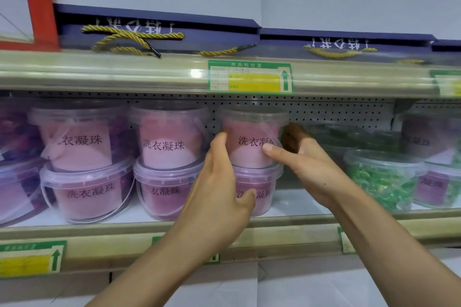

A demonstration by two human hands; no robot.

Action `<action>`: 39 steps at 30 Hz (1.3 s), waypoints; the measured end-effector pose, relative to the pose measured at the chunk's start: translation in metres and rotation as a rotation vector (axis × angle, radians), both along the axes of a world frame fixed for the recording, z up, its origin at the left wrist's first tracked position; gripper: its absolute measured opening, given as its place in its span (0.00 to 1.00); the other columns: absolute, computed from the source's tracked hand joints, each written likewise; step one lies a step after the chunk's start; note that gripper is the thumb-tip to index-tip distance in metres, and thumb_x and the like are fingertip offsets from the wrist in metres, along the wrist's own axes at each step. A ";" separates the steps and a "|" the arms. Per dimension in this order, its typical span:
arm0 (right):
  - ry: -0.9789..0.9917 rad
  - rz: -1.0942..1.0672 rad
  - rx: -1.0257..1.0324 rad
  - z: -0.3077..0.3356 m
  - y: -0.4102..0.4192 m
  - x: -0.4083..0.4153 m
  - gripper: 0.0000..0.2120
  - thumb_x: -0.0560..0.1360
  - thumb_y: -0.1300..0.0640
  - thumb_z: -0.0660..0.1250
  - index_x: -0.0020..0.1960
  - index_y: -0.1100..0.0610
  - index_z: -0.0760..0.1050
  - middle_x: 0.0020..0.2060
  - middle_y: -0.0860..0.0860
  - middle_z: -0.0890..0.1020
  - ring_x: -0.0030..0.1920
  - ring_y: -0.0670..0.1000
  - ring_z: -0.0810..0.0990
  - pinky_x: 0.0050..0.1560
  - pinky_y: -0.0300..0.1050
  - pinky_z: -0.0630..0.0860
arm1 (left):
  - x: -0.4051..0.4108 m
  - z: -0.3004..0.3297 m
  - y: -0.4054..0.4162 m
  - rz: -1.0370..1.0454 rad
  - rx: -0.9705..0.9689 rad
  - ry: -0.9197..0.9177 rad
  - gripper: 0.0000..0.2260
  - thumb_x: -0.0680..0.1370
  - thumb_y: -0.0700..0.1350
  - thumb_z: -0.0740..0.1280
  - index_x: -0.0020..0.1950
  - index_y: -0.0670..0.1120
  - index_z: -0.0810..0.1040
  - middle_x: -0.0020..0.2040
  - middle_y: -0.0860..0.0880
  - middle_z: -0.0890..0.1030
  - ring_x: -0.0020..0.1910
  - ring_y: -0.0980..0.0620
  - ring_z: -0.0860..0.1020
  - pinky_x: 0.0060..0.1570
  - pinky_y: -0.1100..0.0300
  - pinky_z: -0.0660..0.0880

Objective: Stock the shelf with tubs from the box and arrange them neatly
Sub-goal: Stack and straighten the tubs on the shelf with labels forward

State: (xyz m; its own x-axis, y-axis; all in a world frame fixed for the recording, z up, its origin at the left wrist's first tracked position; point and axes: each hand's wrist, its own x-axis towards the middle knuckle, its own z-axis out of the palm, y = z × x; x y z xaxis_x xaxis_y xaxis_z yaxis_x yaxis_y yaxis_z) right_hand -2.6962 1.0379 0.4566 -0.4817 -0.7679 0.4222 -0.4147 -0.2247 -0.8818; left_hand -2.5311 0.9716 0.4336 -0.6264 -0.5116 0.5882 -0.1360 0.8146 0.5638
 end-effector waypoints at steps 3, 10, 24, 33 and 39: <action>-0.015 0.063 0.014 -0.004 0.002 -0.006 0.33 0.67 0.48 0.71 0.69 0.52 0.66 0.63 0.47 0.77 0.64 0.46 0.74 0.69 0.52 0.67 | 0.002 -0.006 -0.002 -0.023 -0.034 0.041 0.41 0.74 0.44 0.69 0.73 0.60 0.41 0.76 0.57 0.53 0.73 0.60 0.58 0.66 0.66 0.58; 0.090 -0.124 0.040 -0.015 0.016 0.000 0.27 0.75 0.53 0.67 0.71 0.53 0.64 0.66 0.47 0.74 0.65 0.45 0.72 0.68 0.50 0.67 | 0.006 -0.009 0.007 0.019 -0.213 0.034 0.39 0.72 0.44 0.70 0.72 0.58 0.46 0.73 0.55 0.52 0.71 0.60 0.55 0.61 0.75 0.52; 0.772 -0.815 0.464 -0.013 0.126 -0.084 0.17 0.71 0.54 0.72 0.57 0.54 0.75 0.54 0.52 0.76 0.58 0.55 0.72 0.55 0.51 0.72 | -0.056 -0.021 0.050 -0.067 -0.406 -0.066 0.21 0.70 0.48 0.65 0.63 0.50 0.69 0.65 0.51 0.69 0.65 0.54 0.68 0.61 0.68 0.63; 0.772 -0.753 0.062 -0.020 0.149 -0.097 0.12 0.65 0.60 0.77 0.43 0.54 0.75 0.41 0.46 0.75 0.33 0.42 0.68 0.35 0.48 0.72 | -0.132 0.005 0.061 -0.025 -0.219 -0.219 0.25 0.77 0.47 0.65 0.71 0.54 0.59 0.69 0.54 0.65 0.67 0.55 0.65 0.63 0.63 0.63; 0.726 -0.762 -0.034 -0.023 0.169 -0.098 0.11 0.65 0.61 0.75 0.42 0.54 0.74 0.40 0.47 0.77 0.37 0.47 0.74 0.42 0.29 0.66 | -0.222 0.016 0.034 0.064 0.006 -0.332 0.27 0.74 0.42 0.67 0.70 0.54 0.63 0.67 0.45 0.69 0.64 0.44 0.71 0.59 0.52 0.73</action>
